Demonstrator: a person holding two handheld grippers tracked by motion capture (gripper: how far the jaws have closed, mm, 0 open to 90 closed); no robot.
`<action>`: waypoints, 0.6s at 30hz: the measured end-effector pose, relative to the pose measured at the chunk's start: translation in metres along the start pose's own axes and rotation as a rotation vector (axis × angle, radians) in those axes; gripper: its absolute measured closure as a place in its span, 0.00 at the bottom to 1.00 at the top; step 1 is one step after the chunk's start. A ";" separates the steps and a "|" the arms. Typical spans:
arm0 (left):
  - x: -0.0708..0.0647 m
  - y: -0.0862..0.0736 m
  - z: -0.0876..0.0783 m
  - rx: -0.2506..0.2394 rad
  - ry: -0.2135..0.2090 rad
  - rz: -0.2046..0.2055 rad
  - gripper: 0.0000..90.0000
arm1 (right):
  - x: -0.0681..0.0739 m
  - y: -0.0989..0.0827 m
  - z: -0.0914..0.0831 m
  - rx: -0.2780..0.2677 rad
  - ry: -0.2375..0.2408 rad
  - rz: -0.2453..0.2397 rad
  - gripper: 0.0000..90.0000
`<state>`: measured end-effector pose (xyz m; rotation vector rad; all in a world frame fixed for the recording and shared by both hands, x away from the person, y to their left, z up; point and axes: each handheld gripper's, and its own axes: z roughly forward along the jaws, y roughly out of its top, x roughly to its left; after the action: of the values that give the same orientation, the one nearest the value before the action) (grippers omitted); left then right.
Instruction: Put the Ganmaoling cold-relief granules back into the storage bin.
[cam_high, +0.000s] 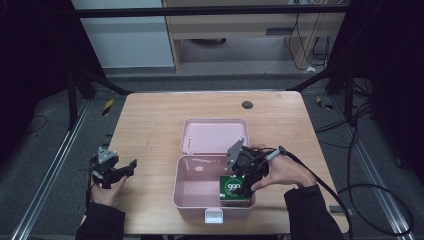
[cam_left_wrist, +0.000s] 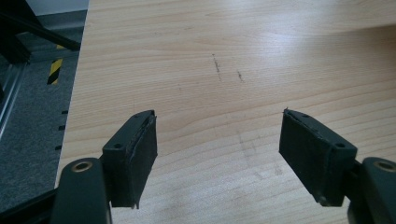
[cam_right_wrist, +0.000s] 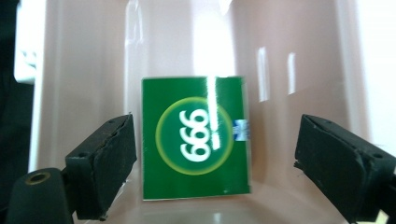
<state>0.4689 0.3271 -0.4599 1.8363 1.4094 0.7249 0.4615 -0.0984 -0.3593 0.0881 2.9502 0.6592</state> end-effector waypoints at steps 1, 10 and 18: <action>0.000 0.000 0.000 0.000 0.000 0.000 0.30 | -0.002 -0.002 -0.010 -0.045 -0.035 0.026 0.14; -0.001 0.000 0.000 0.001 -0.008 0.001 0.30 | -0.009 -0.018 -0.050 -0.151 -0.240 0.112 0.13; -0.002 0.000 0.000 0.009 -0.017 0.001 0.35 | -0.013 -0.057 -0.074 -0.299 -0.467 0.309 0.16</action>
<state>0.4682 0.3252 -0.4603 1.8465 1.4025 0.7027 0.4634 -0.1816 -0.3161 0.5898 2.3830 0.9581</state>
